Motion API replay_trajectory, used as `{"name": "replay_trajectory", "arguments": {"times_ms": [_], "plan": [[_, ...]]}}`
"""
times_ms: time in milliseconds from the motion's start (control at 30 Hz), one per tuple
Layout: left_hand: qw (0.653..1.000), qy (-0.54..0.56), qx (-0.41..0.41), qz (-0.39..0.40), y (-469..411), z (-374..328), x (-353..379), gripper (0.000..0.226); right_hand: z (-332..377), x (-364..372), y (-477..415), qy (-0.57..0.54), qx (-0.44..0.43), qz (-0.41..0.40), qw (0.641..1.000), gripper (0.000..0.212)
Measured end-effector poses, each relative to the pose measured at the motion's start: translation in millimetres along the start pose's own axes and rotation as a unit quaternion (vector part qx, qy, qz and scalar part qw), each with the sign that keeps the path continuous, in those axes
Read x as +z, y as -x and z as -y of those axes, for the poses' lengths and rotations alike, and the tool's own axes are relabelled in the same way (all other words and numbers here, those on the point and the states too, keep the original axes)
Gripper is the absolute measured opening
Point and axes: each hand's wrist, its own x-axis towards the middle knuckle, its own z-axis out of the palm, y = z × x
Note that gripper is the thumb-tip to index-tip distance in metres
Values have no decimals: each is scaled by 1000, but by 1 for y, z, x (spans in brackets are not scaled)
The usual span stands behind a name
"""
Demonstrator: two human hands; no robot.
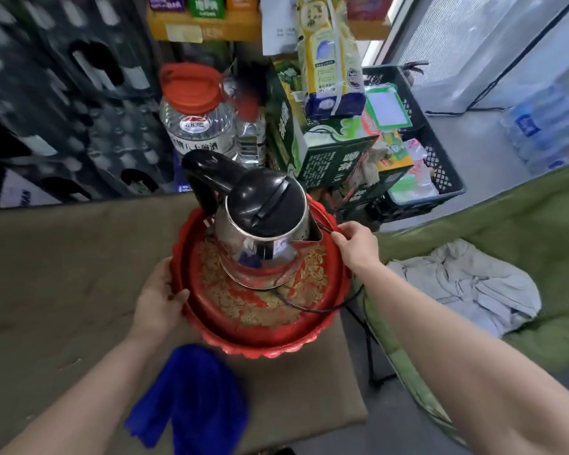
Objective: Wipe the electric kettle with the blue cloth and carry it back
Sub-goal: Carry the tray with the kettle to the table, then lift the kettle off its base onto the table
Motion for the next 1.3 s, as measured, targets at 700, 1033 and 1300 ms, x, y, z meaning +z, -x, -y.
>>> {"name": "replay_trajectory", "arguments": {"times_ms": [700, 1033, 1300], "plan": [[983, -86, 126, -102, -26, -89, -22, 75, 56, -22, 31, -66, -216, 59, 972, 44], [976, -115, 186, -14, -42, -150, -47, 45, 77, -33, 90, -281, -153, 101, 942, 46], [971, -157, 171, -56, -2, -132, -52, 43, 98, -48, 87, -235, -192, 124, 945, 45]]}}
